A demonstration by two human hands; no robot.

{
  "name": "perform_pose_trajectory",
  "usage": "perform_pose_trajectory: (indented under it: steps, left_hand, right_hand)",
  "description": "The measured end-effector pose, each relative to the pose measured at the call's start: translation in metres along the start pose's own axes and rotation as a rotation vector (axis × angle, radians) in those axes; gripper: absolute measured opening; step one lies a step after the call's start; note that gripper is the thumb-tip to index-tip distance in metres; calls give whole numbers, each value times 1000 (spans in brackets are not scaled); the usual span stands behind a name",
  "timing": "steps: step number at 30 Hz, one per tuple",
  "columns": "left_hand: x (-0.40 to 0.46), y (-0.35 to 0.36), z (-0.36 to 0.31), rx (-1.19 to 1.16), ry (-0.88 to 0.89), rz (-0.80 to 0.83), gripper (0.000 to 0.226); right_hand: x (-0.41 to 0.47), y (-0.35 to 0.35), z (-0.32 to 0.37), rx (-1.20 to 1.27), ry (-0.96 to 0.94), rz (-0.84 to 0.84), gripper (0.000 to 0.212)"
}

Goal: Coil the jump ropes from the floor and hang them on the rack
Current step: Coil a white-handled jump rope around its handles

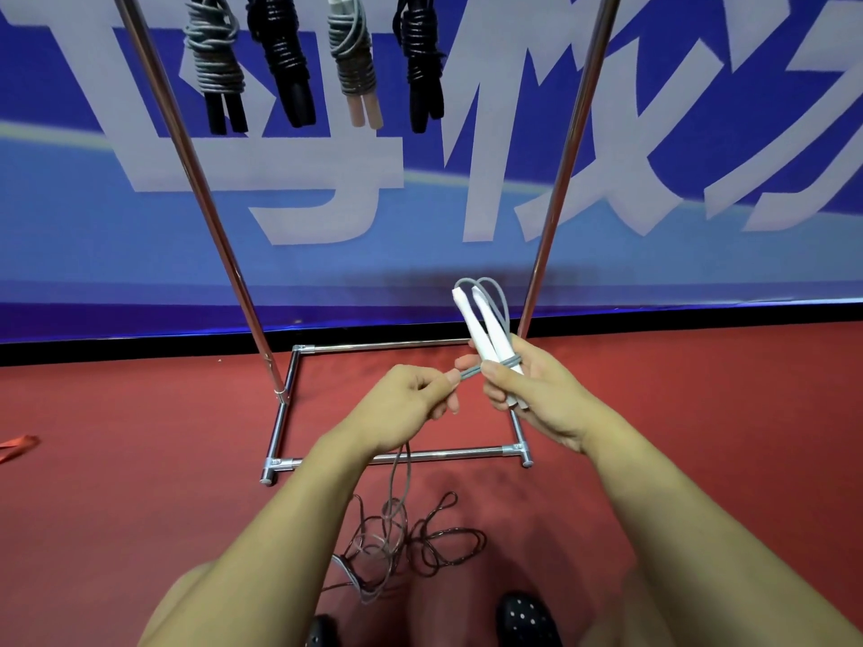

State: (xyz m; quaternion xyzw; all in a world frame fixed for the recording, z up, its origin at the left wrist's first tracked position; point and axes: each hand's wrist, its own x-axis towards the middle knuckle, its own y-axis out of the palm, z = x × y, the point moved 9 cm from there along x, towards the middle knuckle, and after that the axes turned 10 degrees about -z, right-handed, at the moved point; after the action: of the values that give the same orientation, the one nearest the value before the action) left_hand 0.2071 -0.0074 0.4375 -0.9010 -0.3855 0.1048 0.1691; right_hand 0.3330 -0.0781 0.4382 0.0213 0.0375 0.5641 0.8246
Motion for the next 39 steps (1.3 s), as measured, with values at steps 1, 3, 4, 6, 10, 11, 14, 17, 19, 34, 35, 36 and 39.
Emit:
perform_pose_trajectory:
  steps: [1,3,4,6,10,11,14,17,19,34,35,36,39]
  left_hand:
    - [0,-2,-3,22,20,-20,48]
    - [-2,-2,-9,70,71,-53,47]
    - [-3,-1,-12,89,90,-63,47]
    - [-2,2,-11,78,85,-73,48]
    - [0,3,-1,5,12,-64,62]
    - [0,3,0,16,8,-60,66]
    - [1,2,4,18,-15,-67,71]
    - [2,2,7,5,-32,-65,73]
    - [1,3,8,23,-32,-54,74]
    - [-5,14,-12,-24,108,4,61]
    - [-4,14,-10,-22,102,2,59]
    - [-4,14,-8,-24,87,1,58]
    - [-2,18,1,-60,0,9,54]
  right_hand:
    - [1,-3,-2,-68,-16,-7,33]
    - [3,-6,-6,-268,-51,-38,32]
    - [4,-6,-7,-369,-61,-53,34]
    - [5,-4,-10,-516,-69,-70,40]
    - [5,5,-24,-377,99,-66,26]
    - [5,6,-29,-276,163,-69,30]
    - [6,11,-33,-59,237,-82,27]
    - [5,10,-34,-139,179,-31,27]
    - [1,11,-31,-273,104,22,34]
    - [-20,27,-23,109,265,143,42]
    - [-21,28,-21,114,268,162,42]
    - [-21,28,-19,99,250,170,40]
    - [-15,19,-14,-109,115,112,28]
